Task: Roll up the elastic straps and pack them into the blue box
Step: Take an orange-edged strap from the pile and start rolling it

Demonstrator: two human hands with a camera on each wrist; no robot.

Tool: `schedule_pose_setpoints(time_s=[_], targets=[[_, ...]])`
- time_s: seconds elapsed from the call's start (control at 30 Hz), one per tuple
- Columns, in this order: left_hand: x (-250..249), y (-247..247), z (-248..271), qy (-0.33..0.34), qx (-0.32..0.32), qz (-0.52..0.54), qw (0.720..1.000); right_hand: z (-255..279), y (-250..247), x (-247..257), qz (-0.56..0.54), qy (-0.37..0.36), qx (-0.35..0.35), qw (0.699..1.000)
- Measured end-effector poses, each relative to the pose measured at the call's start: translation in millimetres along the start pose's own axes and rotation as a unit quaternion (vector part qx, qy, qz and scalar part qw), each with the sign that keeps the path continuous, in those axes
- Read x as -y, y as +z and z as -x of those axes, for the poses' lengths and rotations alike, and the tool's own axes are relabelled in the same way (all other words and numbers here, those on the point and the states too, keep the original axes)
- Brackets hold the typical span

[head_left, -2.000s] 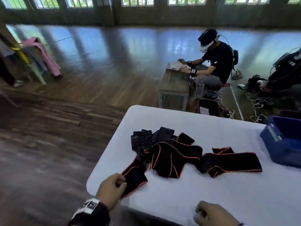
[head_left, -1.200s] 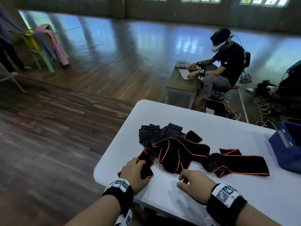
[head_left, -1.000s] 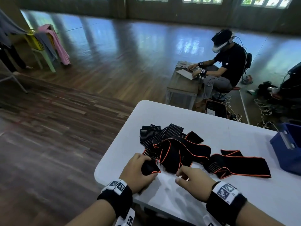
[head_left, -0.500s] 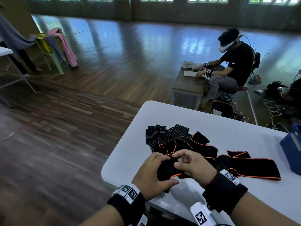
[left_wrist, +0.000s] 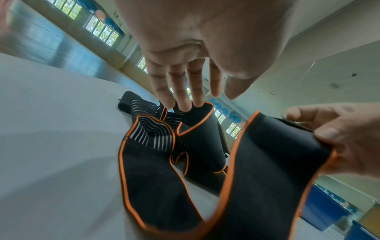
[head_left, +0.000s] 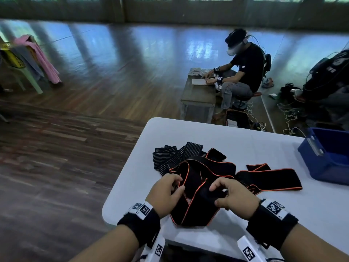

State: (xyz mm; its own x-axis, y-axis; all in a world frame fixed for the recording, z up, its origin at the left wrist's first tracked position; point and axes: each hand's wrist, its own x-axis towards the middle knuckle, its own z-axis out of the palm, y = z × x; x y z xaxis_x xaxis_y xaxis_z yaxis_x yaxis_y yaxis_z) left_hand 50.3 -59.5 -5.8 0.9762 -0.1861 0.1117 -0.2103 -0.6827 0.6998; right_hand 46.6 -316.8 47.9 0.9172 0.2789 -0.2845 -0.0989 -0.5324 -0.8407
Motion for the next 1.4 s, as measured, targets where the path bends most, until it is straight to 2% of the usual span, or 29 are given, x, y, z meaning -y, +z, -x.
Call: schedule_pose_setpoints(time_s=[0.1, 0.2, 0.3, 0.43, 0.5, 0.57, 0.63, 0.7, 0.8, 0.93, 1.07, 1.2, 1.3, 1.4], targets=[[-3, 7, -21, 0.000, 0.004, 0.004, 1.000, 9, -9, -6, 0.014, 0.002, -0.020, 1.000], [-8, 11, -45, -0.018, -0.030, 0.000, 0.999, 19, -17, -11, 0.014, 0.007, -0.035, 0.999], [-12, 14, -71, 0.011, -0.042, -0.030, 0.999, 25, -23, -17, 0.010, 0.012, -0.057, 0.998], [-35, 24, -100, 0.127, 0.021, -0.139, 0.982, 32, -28, -21, 0.005, 0.012, -0.079, 0.997], [-47, 34, -113, 0.153, 0.079, -0.190, 0.967, 35, -27, -21, 0.006, 0.017, -0.083, 0.996], [-53, 45, -125, 0.135, 0.160, -0.246, 0.946, 38, -27, -24, 0.005, 0.026, -0.085, 0.996], [-54, 53, -131, 0.105, 0.229, -0.316, 0.914, 44, -28, -28, 0.004, 0.038, -0.090, 0.995], [-53, 58, -134, 0.091, 0.239, -0.365, 0.895, 48, -31, -34, 0.003, 0.041, -0.096, 0.995], [-49, 60, -136, 0.083, 0.212, -0.363, 0.904, 53, -34, -40, -0.020, 0.048, -0.110, 0.993], [-55, 50, -144, 0.044, 0.139, -0.223, 0.964, 56, -39, -46, -0.022, 0.053, -0.128, 0.990], [-66, 30, -156, 0.014, 0.059, -0.112, 0.992, 52, -46, -43, -0.023, 0.034, -0.141, 0.989], [-83, 4, -158, 0.028, 0.028, -0.013, 0.999, 45, -61, -30, -0.005, 0.014, -0.151, 0.988], [-94, -12, -161, 0.055, -0.014, 0.003, 0.998, 39, -71, -20, -0.014, -0.003, -0.173, 0.985], [-104, -25, -163, 0.055, -0.061, 0.011, 0.997, 33, -80, -14, -0.037, -0.012, -0.176, 0.984]])
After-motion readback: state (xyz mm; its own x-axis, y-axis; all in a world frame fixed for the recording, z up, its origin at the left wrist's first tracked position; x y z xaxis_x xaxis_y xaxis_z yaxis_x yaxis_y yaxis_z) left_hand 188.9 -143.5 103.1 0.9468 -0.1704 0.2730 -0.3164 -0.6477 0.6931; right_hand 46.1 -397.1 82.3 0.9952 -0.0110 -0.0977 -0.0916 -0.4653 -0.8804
